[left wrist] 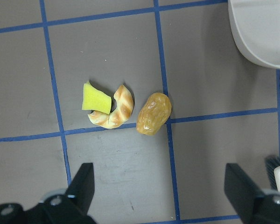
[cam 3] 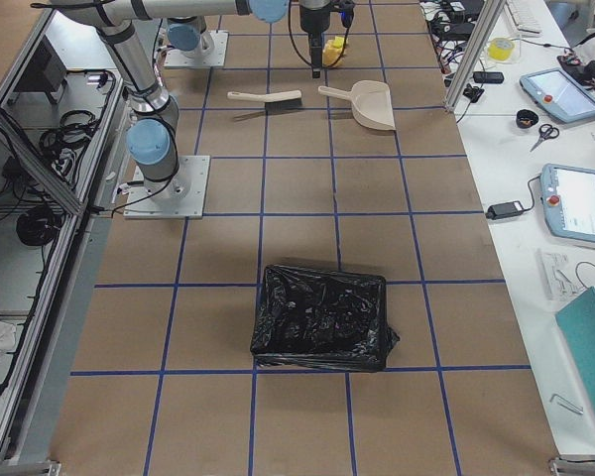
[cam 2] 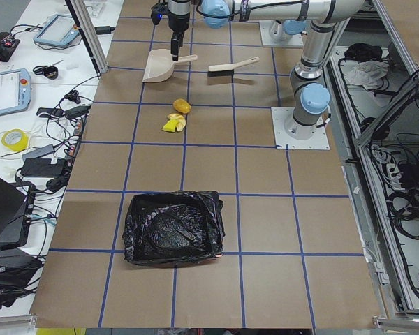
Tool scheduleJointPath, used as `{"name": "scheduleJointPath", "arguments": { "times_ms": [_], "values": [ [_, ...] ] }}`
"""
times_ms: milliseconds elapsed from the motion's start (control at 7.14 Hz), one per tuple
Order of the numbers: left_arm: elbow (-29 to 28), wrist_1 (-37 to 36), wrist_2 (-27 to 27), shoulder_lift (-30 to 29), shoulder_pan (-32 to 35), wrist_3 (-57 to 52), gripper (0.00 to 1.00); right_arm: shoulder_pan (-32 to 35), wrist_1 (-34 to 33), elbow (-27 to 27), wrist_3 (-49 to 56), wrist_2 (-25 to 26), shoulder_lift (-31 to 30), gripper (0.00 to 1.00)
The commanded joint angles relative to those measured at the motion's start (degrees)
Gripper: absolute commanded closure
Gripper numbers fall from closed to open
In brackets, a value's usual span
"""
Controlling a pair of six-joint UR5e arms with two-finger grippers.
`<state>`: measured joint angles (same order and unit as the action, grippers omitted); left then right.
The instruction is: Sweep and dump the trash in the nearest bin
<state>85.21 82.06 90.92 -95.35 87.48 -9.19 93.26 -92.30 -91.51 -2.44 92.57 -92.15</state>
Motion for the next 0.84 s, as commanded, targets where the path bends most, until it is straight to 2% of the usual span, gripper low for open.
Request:
{"name": "scheduleJointPath", "arguments": {
  "times_ms": [0, 700],
  "values": [
    [0.13, -0.06, 0.04, 0.16, -0.03, -0.13, 0.0, 0.08, -0.94, 0.02, -0.11, -0.2, 2.39, 0.0],
    [0.04, 2.57, 0.31, 0.51, -0.29, -0.22, 0.0, -0.01, -1.03, 0.11, 0.94, 0.42, 1.62, 0.0]
  ]
}}
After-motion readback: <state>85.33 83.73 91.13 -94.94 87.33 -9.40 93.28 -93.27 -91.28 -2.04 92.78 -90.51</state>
